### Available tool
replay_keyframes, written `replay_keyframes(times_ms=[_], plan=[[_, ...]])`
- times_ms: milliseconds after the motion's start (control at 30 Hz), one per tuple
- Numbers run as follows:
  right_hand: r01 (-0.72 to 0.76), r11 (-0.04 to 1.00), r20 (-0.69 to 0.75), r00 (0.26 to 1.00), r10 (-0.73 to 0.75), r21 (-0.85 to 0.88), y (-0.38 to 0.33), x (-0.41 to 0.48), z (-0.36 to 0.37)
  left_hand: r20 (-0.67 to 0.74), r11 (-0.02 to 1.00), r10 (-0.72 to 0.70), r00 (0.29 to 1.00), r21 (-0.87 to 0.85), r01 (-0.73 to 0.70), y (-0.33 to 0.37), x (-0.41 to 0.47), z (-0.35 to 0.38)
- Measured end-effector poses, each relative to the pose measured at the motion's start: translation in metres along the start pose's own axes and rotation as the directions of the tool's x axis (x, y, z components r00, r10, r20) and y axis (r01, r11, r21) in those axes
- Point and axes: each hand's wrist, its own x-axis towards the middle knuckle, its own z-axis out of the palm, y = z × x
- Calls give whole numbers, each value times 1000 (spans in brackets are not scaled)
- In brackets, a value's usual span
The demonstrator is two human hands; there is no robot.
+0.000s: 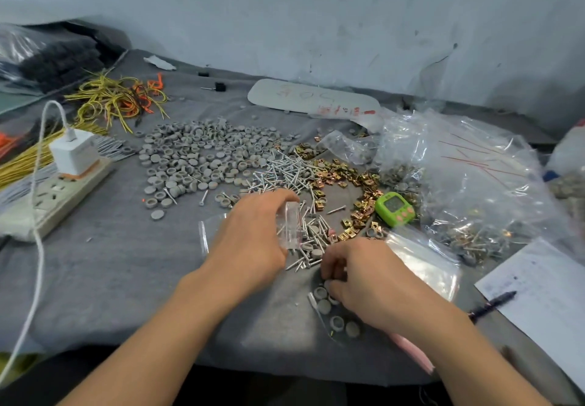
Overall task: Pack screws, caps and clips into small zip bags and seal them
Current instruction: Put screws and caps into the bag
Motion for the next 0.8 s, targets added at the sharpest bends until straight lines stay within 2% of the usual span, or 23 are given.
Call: replay_keyframes(times_ms=[133, 233, 300, 400, 667, 733, 800], plan=[[-13, 997, -64, 998, 18, 72, 8, -3, 1, 57, 998, 62, 996, 7, -63, 7, -1, 10], [23, 969, -250, 967, 40, 246, 9, -3, -1, 69, 998, 59, 996, -32, -57, 13, -4, 14], [111, 898, -367, 928, 60, 426, 6, -1, -7, 78, 997, 42, 996, -63, -38, 17, -6, 15], [213, 759, -389, 919, 58, 615, -3, 3, -14, 92, 995, 25, 995, -103, -15, 21, -8, 17], [262, 717, -382, 924, 7, 647, -24, 15, -17, 85, 932, -65, 994, -351, 90, 22, -6, 16], [254, 710, -402, 915, 43, 657, -20, 15, -23, 72, 908, -86, 994, -406, 108, 20, -4, 15], [210, 754, -415, 905, 91, 623, -11, 14, -29, 47, 888, -91, 995, -449, 102, 15, -3, 13]])
